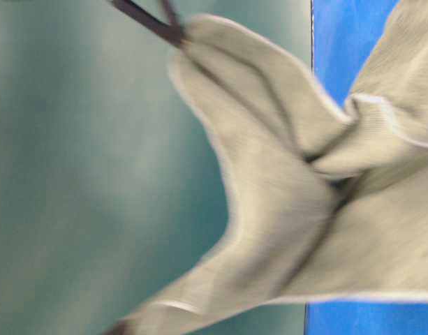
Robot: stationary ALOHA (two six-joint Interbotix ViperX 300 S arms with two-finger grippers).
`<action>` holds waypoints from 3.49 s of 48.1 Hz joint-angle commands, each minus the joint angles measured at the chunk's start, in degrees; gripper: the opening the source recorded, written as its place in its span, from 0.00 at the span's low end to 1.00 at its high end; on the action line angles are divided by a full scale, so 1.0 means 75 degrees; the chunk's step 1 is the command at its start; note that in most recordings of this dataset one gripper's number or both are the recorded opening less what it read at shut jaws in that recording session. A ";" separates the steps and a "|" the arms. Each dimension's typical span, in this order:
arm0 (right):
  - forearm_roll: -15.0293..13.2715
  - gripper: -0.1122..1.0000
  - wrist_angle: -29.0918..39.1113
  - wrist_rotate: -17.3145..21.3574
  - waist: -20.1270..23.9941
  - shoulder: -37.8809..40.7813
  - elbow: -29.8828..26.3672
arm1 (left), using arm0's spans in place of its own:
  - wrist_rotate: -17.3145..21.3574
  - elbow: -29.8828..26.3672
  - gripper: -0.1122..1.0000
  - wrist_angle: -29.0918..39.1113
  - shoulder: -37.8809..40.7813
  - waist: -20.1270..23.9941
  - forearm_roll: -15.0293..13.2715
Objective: Fold a large towel.
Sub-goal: 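Lift the towel high with both grippers and spread it apart, then lower the towel flat onto the table with both grippers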
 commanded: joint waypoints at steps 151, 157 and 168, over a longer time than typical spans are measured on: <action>-0.6492 0.13 0.4465 0.5063 -0.0422 0.0152 -0.1910 | -0.0937 -0.1969 0.12 0.1254 0.1277 0.1348 0.0047; -0.5754 0.13 0.4465 0.5016 -0.0176 0.0035 -0.1336 | -0.1031 -0.1523 0.12 0.1301 0.1383 0.1020 0.0023; -0.4289 0.13 0.4406 0.4957 0.0832 -0.0141 -0.0059 | -0.2156 -0.0164 0.12 0.0996 0.1594 -0.0012 -0.0012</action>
